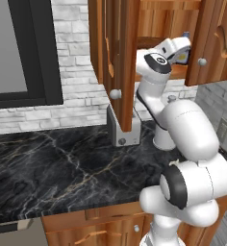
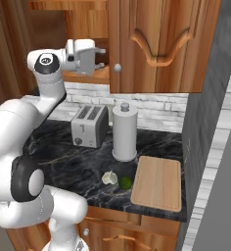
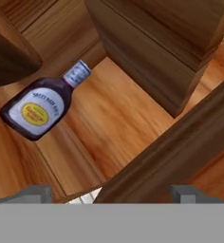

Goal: Open the cabinet. Place the bowl and condiment on the counter. Then place the lime and garlic on the cutting board.

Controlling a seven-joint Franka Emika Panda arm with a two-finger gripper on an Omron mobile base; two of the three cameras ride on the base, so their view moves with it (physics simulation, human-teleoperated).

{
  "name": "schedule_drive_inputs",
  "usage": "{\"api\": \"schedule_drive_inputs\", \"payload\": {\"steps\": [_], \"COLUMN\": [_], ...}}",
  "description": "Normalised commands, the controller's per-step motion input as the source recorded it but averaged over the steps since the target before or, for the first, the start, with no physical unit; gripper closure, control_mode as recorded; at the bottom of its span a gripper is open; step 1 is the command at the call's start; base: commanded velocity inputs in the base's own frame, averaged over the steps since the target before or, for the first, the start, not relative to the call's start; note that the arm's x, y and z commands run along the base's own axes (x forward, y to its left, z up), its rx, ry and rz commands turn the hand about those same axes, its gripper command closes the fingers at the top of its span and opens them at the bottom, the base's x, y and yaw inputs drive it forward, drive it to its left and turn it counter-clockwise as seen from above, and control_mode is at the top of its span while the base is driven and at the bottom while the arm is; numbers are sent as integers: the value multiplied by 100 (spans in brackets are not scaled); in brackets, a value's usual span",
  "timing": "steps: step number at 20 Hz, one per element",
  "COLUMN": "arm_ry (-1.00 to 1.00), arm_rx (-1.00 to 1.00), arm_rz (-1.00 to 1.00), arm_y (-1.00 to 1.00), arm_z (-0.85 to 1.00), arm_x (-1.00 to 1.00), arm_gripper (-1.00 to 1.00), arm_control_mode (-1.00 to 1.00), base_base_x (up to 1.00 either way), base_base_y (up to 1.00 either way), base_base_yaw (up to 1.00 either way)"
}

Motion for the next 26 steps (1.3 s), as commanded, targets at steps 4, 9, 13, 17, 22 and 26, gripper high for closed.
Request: {"api": "schedule_drive_inputs", "payload": {"steps": [4,9,13,17,22,26], "arm_ry": [0,0,0,-1,-9,-18], "arm_rx": [-1,0,1,3,5,0], "arm_rz": [-10,-14,-19,-20,-21,-31], "arm_y": [-15,-37,-75,-79,-62,-14], "arm_z": [0,0,7,10,14,2], "arm_x": [61,43,6,0,0,0], "arm_gripper": [-100,-100,-100,-100,-100,-100], "arm_control_mode": [-100,-100,-100,-100,-100,-100], "base_base_x": [0,0,0,0,0,0], "base_base_y": [0,0,0,0,0,0], "base_base_yaw": [0,0,0,0,0,0]}}
